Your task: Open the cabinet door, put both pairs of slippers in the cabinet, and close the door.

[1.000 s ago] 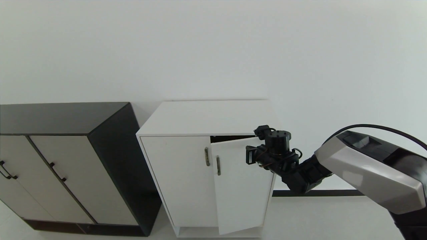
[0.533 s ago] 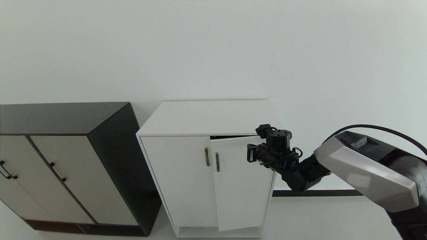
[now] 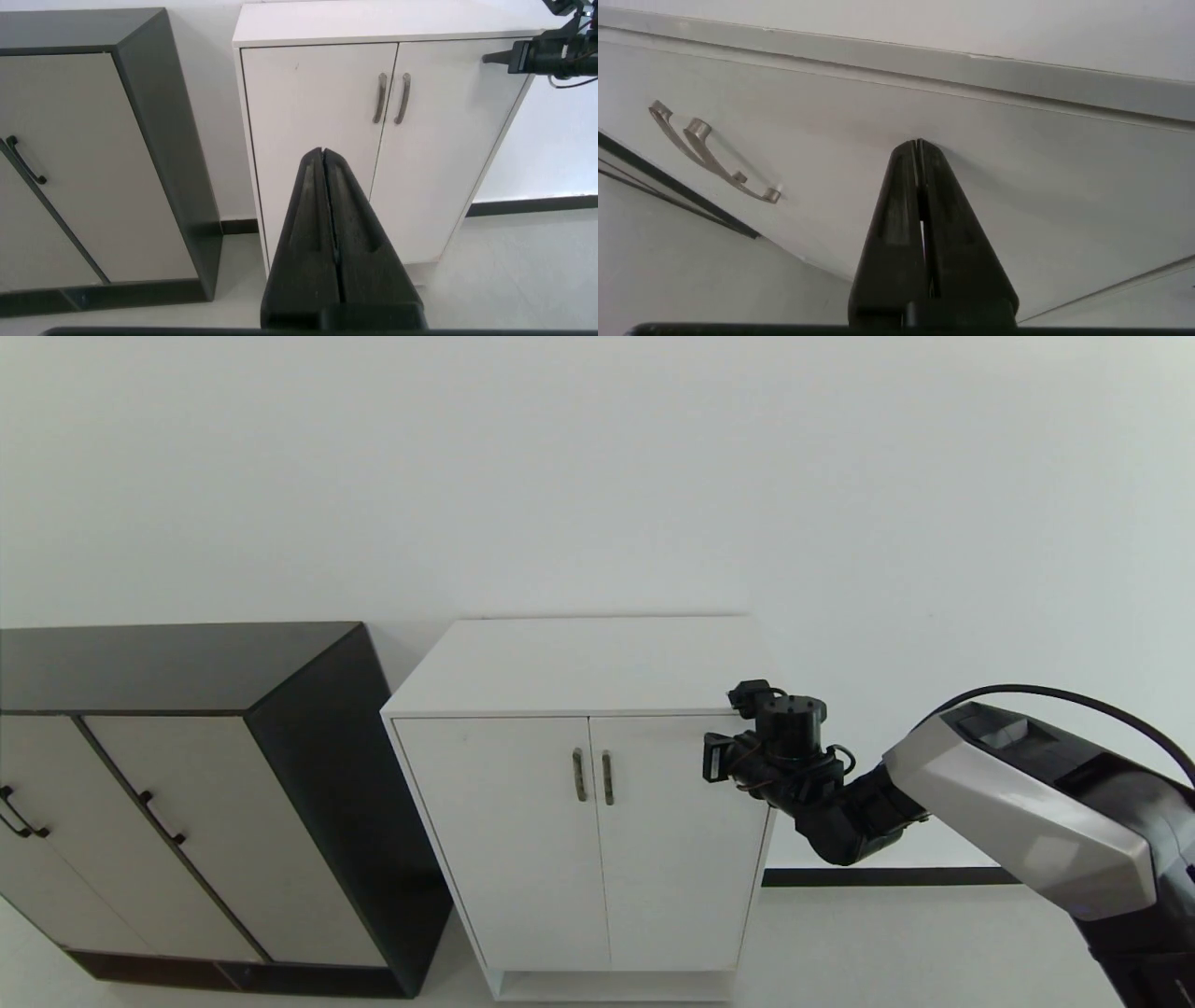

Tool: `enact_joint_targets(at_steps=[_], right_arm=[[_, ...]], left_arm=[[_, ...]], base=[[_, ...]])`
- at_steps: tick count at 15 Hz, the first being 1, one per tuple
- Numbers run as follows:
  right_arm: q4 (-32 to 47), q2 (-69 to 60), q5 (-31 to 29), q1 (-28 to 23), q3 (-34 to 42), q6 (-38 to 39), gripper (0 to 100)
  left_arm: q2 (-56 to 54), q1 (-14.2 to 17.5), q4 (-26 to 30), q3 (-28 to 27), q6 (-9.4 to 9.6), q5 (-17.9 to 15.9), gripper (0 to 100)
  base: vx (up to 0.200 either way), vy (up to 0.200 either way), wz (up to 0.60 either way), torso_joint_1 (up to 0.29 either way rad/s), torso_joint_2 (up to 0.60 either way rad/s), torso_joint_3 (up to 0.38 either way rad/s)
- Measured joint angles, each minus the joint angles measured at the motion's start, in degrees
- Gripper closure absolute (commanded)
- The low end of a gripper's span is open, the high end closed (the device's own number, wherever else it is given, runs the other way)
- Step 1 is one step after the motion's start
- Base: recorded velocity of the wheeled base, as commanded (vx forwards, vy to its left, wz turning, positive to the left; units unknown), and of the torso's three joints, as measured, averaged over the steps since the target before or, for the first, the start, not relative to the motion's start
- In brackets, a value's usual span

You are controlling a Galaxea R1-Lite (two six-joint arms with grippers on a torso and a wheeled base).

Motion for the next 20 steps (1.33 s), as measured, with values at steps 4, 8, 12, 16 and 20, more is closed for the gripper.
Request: enact_joint_targets(at_steps=[4, 8, 12, 16, 20], right_arm=[[0.35, 0.56, 0.01, -0.3, -1.29, -0.02, 100], [2.1, 0.63, 0.0, -0.3, -2.83, -0.06, 100], [1.11, -5.4, -0.29, 1.01, 5.77, -0.09, 100], [-0.85, -21.42, -2.86, 3.46, 22.99, -0.85, 100], [-1.1, -42.31, -7.11, 3.52, 44.43, -1.5, 100]], left_arm=[[0.0, 0.0, 0.02, 0.0, 0.0, 0.0, 100], [0.0, -0.04, 0.05, 0.0, 0.02, 0.0, 100], [0.0, 0.0, 0.02, 0.0, 0.02, 0.0, 100], [0.0, 0.02, 0.02, 0.0, 0.02, 0.0, 100], [0.0, 0.0, 0.0, 0.0, -0.26, 0.24, 100]], base=[[0.0, 0.0, 0.0, 0.0, 0.0, 0.0], [0.0, 0.0, 0.0, 0.0, 0.0, 0.0], [0.0, 0.0, 0.0, 0.0, 0.0, 0.0], [0.0, 0.0, 0.0, 0.0, 0.0, 0.0], [0.0, 0.0, 0.0, 0.0, 0.0, 0.0]])
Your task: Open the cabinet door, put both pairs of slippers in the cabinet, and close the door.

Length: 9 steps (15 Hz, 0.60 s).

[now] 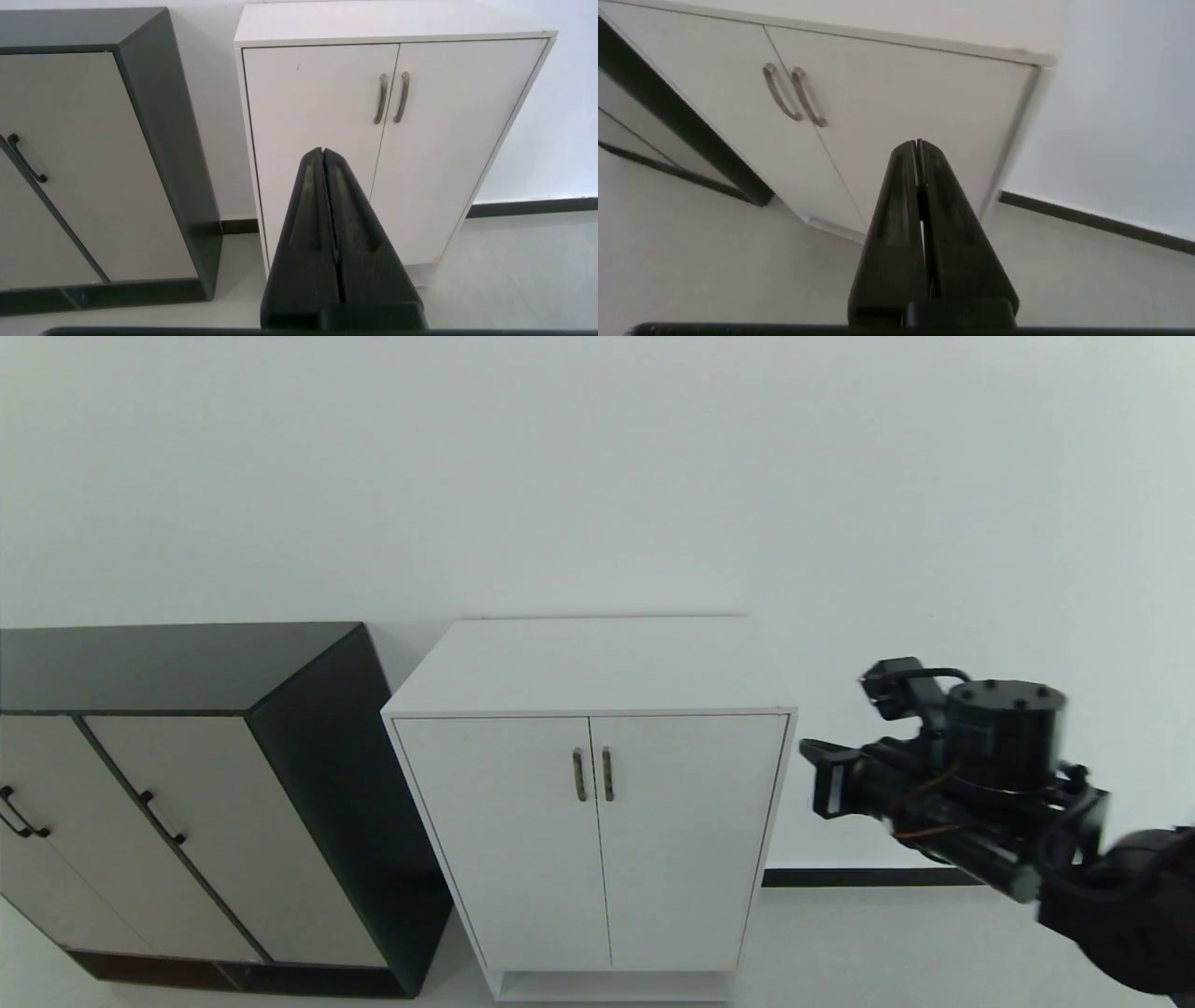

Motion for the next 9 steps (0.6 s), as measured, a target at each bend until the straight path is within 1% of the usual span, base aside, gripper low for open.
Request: enact_joint_targets(at_steps=[2, 4, 6, 9], right_arm=[[1.89, -10.69, -3.4, -1.13, 9.16, -0.56, 100], [7.45, -21.64, -6.44, -2.43, 15.96, -1.05, 100], [17.3, -33.88, -8.37, -4.35, 21.33, -1.24, 100], [34.38, -52.87, -9.56, -6.97, 25.81, -1.29, 100]], left_arm=[[0.0, 0.0, -0.02, 0.0, 0.0, 0.02, 100], [0.0, 0.0, -0.02, 0.0, 0.01, 0.05, 100], [0.0, 0.02, -0.02, 0.0, 0.01, 0.02, 100], [0.0, 0.02, -0.02, 0.0, 0.01, 0.05, 100]], base=[[0.0, 0.0, 0.0, 0.0, 0.0, 0.0], [0.0, 0.0, 0.0, 0.0, 0.0, 0.0], [0.0, 0.0, 0.0, 0.0, 0.0, 0.0], [0.0, 0.0, 0.0, 0.0, 0.0, 0.0]])
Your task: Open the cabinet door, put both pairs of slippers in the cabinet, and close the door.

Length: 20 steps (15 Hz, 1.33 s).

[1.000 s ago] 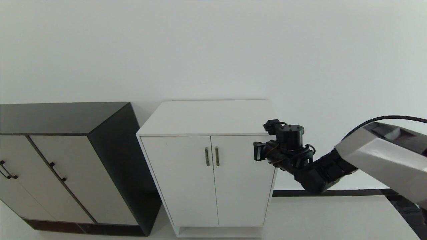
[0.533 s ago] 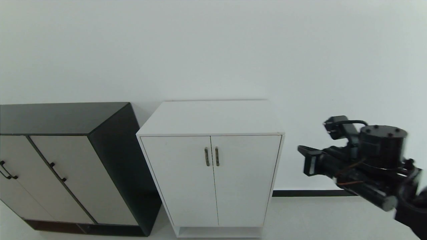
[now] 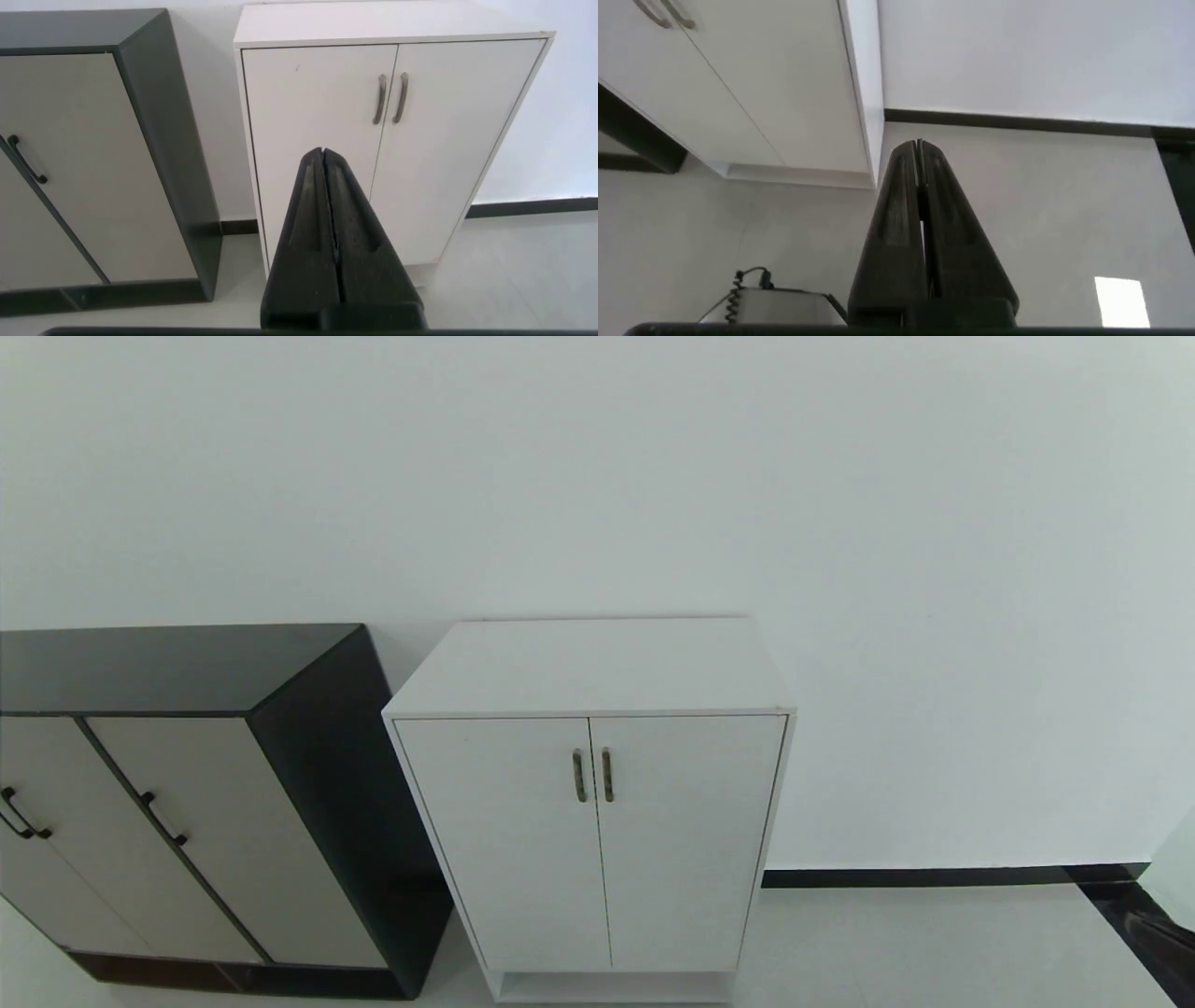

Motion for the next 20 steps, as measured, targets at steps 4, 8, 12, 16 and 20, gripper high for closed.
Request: enact_joint_targets(at_steps=[4, 8, 12, 16, 20], right_arm=[[19.03, -23.2, -0.73, -4.06, 2.65, -0.13, 100], [24.08, -37.32, -7.3, -12.74, 4.11, 0.44, 100], [16.12, -40.62, 5.94, -13.67, 8.09, -0.88, 100], [16.51, -41.2, 16.92, -13.75, 10.23, -5.39, 100], [16.74, -39.11, 18.07, -16.84, 10.41, -8.29, 100]], left_arm=[[0.0, -0.02, -0.02, 0.0, 0.0, 0.0, 100], [0.0, -0.02, -0.02, 0.0, 0.0, -0.02, 100], [0.0, -0.02, -0.02, 0.0, -0.01, 0.0, 100], [0.0, -0.02, -0.02, 0.0, 0.0, 0.0, 100], [0.0, -0.06, -0.02, 0.0, 0.0, 0.0, 100]], base=[[0.0, 0.0, 0.0, 0.0, 0.0, 0.0], [0.0, 0.0, 0.0, 0.0, 0.0, 0.0], [0.0, 0.0, 0.0, 0.0, 0.0, 0.0], [0.0, 0.0, 0.0, 0.0, 0.0, 0.0], [0.0, 0.0, 0.0, 0.0, 0.0, 0.0]])
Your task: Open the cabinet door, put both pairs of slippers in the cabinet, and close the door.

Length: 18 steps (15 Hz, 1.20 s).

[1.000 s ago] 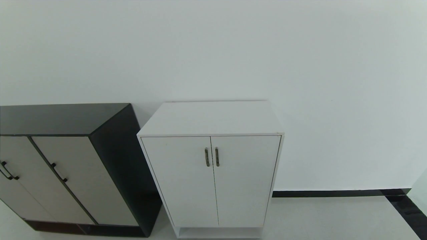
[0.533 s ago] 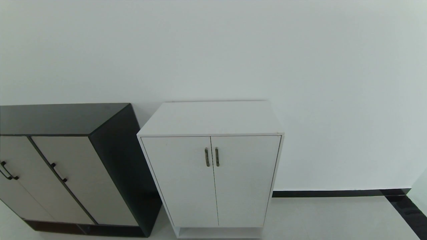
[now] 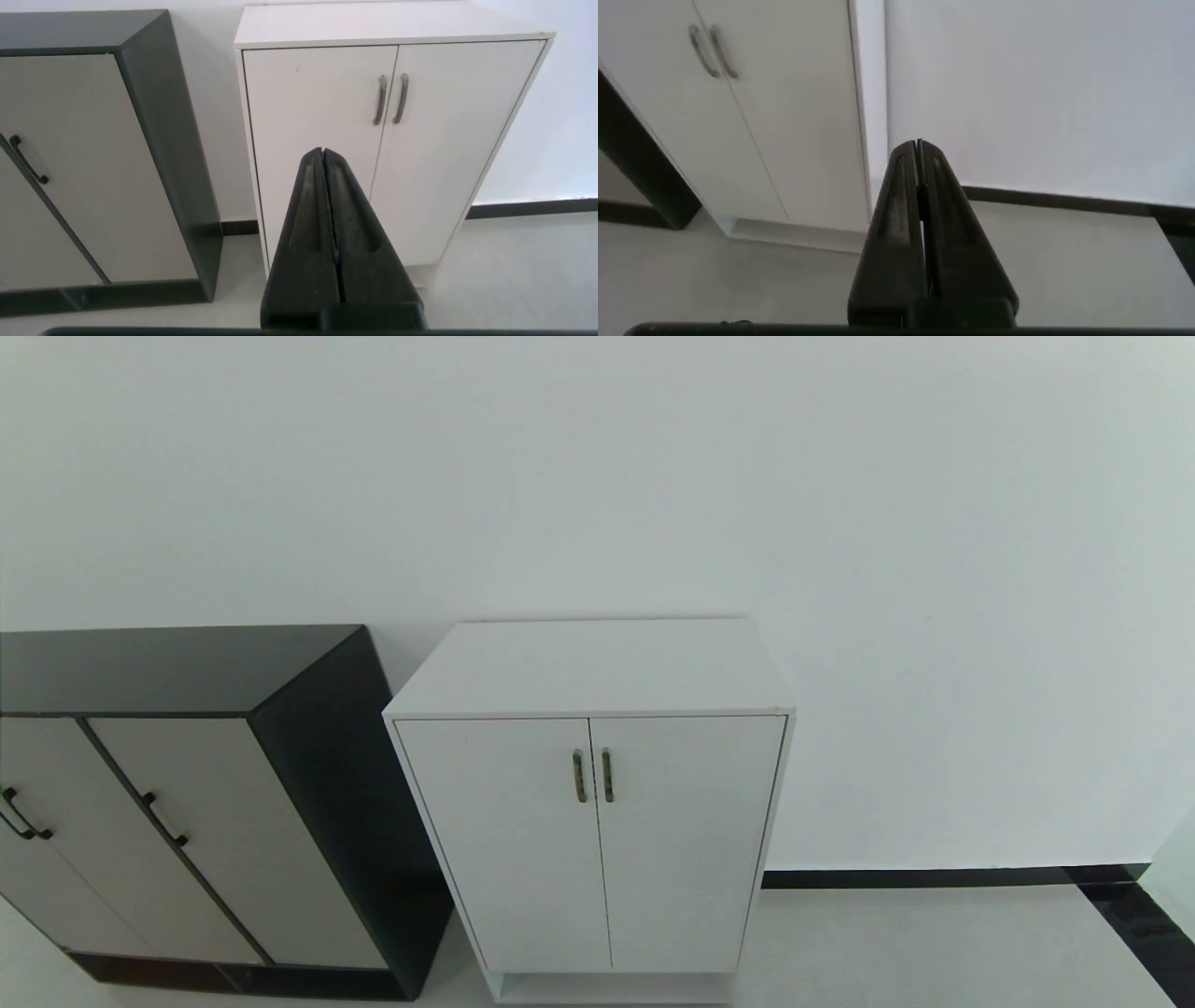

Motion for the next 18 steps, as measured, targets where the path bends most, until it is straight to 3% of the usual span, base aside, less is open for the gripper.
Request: enact_joint_targets(at_steps=[3, 5, 9, 15, 18], right_arm=[[0.05, 0.52, -0.16, -7.39, 0.0, 0.11, 100], [-0.05, -1.16, -0.3, -9.7, 0.0, 3.3, 100], [-0.05, -4.19, 0.9, -6.72, 0.0, 4.34, 100], [0.0, -6.84, -2.19, -6.97, -0.11, 2.38, 100], [-0.21, -7.06, -2.4, -6.97, -0.02, 5.78, 100]], left_arm=[[0.0, 0.04, 0.02, 0.0, 0.02, -0.02, 100], [0.0, 0.04, 0.0, 0.0, 0.0, -0.02, 100], [0.0, 0.04, 0.0, 0.0, 0.0, -0.02, 100], [0.0, 0.04, 0.0, 0.0, 0.0, -0.02, 100], [0.0, 0.04, 0.02, 0.0, 0.0, -0.02, 100]], base=[[0.0, 0.0, 0.0, 0.0, 0.0, 0.0], [0.0, 0.0, 0.0, 0.0, 0.0, 0.0], [0.0, 0.0, 0.0, 0.0, 0.0, 0.0], [0.0, 0.0, 0.0, 0.0, 0.0, 0.0], [0.0, 0.0, 0.0, 0.0, 0.0, 0.0]])
